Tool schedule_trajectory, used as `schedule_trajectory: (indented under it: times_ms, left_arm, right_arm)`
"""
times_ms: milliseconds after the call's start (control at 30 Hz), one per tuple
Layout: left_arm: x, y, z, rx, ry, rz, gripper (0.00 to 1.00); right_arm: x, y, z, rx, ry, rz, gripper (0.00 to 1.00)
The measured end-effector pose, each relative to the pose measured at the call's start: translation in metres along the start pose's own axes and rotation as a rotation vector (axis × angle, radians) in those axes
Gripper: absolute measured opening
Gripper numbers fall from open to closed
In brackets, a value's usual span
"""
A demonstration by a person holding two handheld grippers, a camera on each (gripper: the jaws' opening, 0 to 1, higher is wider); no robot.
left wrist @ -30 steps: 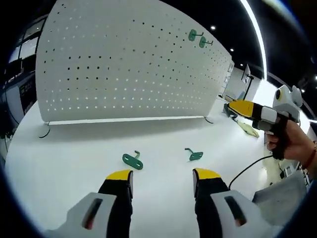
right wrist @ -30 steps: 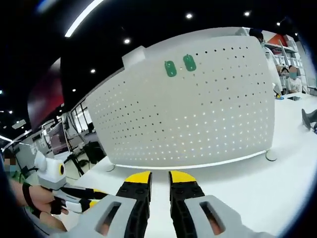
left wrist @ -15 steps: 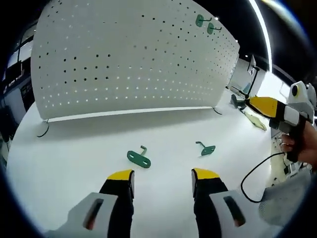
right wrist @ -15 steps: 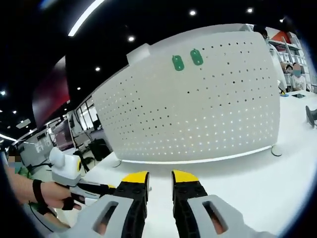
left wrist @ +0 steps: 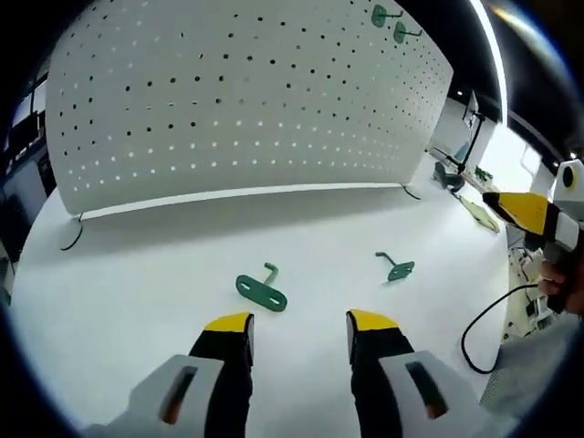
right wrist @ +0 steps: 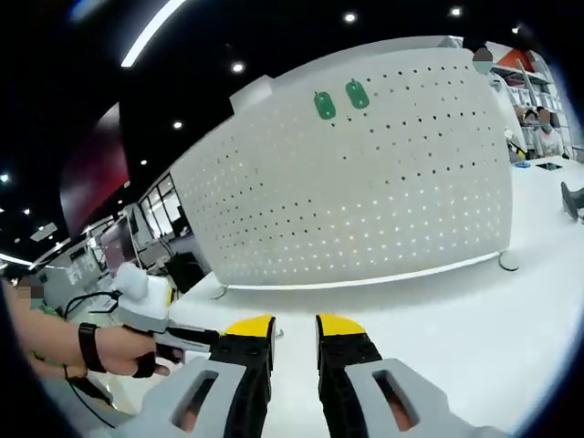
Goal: Insert the hook assembly into the mounting plate slot until the hook locks in place.
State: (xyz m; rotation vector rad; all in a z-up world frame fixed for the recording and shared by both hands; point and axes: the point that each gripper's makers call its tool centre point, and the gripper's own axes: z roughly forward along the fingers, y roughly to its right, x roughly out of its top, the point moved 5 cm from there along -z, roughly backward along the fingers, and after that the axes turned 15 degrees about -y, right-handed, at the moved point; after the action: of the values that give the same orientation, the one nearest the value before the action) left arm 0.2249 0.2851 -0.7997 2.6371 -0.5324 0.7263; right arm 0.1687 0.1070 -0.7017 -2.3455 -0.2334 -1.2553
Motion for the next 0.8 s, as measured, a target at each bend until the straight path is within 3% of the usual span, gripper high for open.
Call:
schedule_trajectory:
  times_ms: [800]
  left_arm:
    - [0.012,-0.014,0.016,0.056,-0.035,-0.008,0.35]
  right_arm:
    - [-0.016,0.003,0.0,-0.013,-0.023,0.051,0.17]
